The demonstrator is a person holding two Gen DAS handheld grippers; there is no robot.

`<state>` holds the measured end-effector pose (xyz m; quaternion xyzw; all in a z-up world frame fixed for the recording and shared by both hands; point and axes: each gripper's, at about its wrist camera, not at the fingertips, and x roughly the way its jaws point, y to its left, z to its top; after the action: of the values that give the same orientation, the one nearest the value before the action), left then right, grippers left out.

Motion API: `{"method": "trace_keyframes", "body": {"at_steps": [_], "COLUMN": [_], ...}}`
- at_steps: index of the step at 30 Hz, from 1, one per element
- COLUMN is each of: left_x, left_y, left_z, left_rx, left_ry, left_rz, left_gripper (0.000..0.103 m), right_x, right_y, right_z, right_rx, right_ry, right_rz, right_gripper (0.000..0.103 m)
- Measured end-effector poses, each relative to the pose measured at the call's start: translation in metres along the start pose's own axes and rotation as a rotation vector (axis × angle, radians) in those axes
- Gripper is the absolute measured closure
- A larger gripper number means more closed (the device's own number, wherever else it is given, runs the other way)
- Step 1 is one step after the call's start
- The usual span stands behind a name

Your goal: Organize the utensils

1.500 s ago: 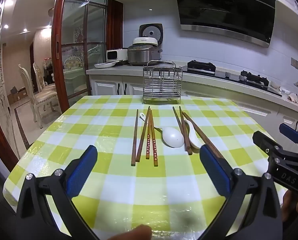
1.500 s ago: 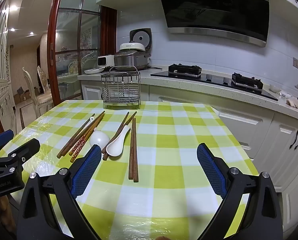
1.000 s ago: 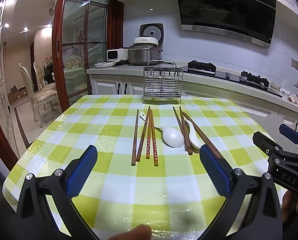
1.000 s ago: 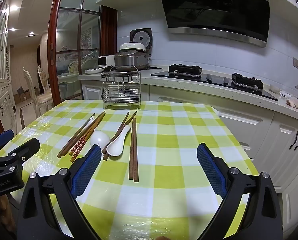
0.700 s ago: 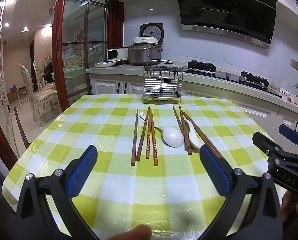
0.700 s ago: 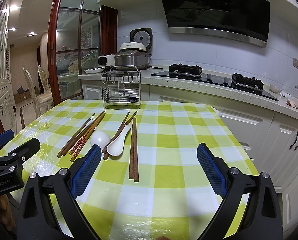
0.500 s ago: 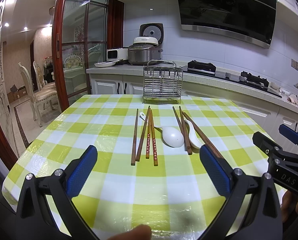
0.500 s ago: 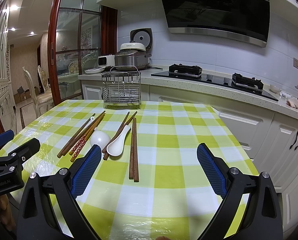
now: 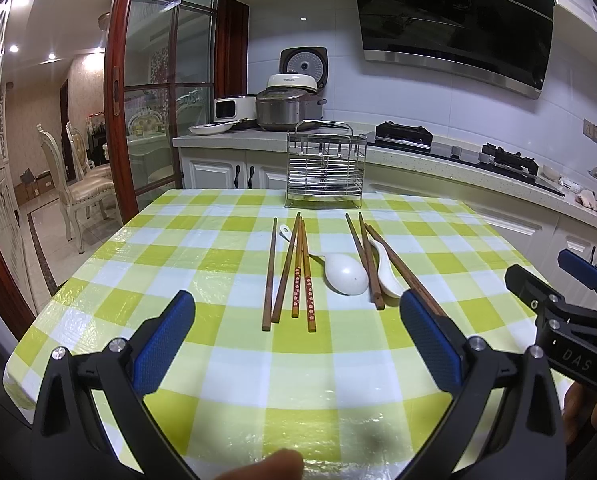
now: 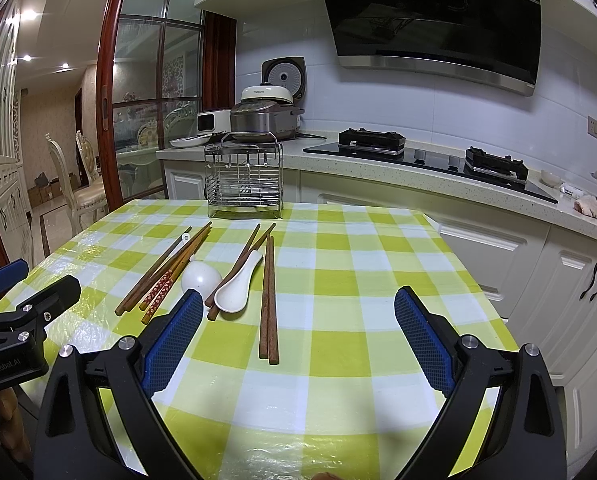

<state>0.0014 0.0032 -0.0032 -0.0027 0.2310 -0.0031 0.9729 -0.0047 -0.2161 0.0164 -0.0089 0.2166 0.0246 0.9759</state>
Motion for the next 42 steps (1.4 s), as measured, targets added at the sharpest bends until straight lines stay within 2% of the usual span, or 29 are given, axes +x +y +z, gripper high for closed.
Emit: {"method": "trace_keyframes", "body": {"at_steps": [42], "left_x": [0.0007], "left_y": [-0.0022], "left_z": [0.0049], "left_rx": [-0.002], "left_ry": [0.001], "left_rz": [-0.006], "left_gripper": [0.004], "right_x": [-0.003], "right_y": [-0.0062], "right_z": [0.0031], "right_rx": [0.004], "right_ry": [-0.003], "right_rz": [-0.008], "right_gripper": [0.013]}}
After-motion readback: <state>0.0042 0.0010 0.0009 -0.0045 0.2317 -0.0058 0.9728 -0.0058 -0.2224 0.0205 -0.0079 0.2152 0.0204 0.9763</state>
